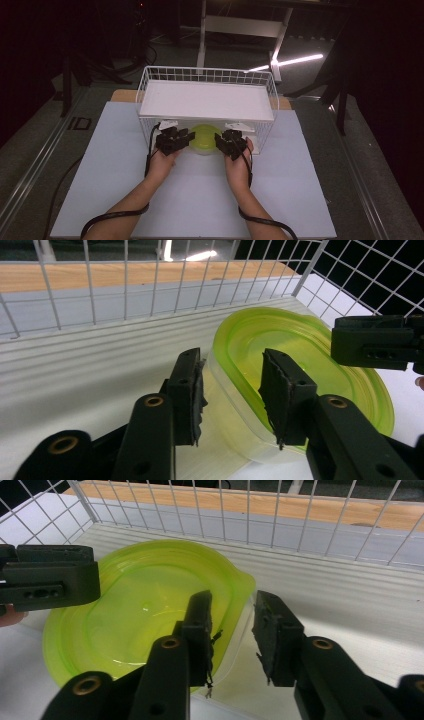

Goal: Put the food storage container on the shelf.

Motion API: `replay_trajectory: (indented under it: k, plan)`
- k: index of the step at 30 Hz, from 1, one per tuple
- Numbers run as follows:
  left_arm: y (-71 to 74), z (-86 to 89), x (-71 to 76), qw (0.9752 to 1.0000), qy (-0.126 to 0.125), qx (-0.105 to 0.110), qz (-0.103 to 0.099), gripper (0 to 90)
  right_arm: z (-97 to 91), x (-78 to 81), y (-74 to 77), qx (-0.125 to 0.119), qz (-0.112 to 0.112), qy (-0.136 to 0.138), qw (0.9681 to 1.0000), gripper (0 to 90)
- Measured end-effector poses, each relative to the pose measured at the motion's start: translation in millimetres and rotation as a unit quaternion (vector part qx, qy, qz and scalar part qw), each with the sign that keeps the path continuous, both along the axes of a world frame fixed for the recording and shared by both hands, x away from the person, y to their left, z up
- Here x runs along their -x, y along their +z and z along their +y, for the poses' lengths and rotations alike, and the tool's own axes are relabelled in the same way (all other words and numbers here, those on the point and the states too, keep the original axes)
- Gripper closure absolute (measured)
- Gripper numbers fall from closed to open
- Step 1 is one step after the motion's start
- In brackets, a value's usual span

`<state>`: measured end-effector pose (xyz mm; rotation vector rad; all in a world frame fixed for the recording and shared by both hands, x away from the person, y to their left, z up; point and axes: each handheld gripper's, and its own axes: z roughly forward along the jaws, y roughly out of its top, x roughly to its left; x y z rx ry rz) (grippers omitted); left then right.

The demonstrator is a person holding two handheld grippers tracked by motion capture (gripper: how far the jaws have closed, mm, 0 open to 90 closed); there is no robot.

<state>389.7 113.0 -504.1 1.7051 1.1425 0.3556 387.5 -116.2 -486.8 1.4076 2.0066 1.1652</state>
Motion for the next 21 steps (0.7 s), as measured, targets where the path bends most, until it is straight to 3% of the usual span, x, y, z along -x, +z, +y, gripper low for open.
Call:
replay_trajectory:
  k: [6, 9, 13, 17, 21]
  plan:
    - [6.2, -0.7, 7.4, 0.9999, -0.007, 0.005, -0.013, 56.5, -1.6, 6.5, 4.8, -0.006, -0.011, 0.012, 0.9999, 59.1]
    - [10.8, 3.0, 8.9, 0.9994, -0.021, -0.003, -0.029, 54.3, -1.8, 12.2, 9.0, -0.008, -0.014, 0.020, 0.9997, 57.2]
    - [13.0, 8.7, 15.5, 0.9997, -0.007, 0.025, 0.001, 51.2, -3.7, 24.6, 14.6, -0.014, -0.018, 0.033, 0.9992, 62.6]
    - [10.3, 11.7, 23.6, 0.9998, -0.019, 0.006, -0.009, 45.4, -2.4, 39.2, 13.8, -0.019, -0.015, 0.044, 0.9987, 65.4]
    - [7.4, 13.9, 35.2, 0.9997, -0.023, 0.011, -0.004, 44.1, 3.7, 49.8, 6.9, -0.014, -0.003, 0.061, 0.9980, 67.1]
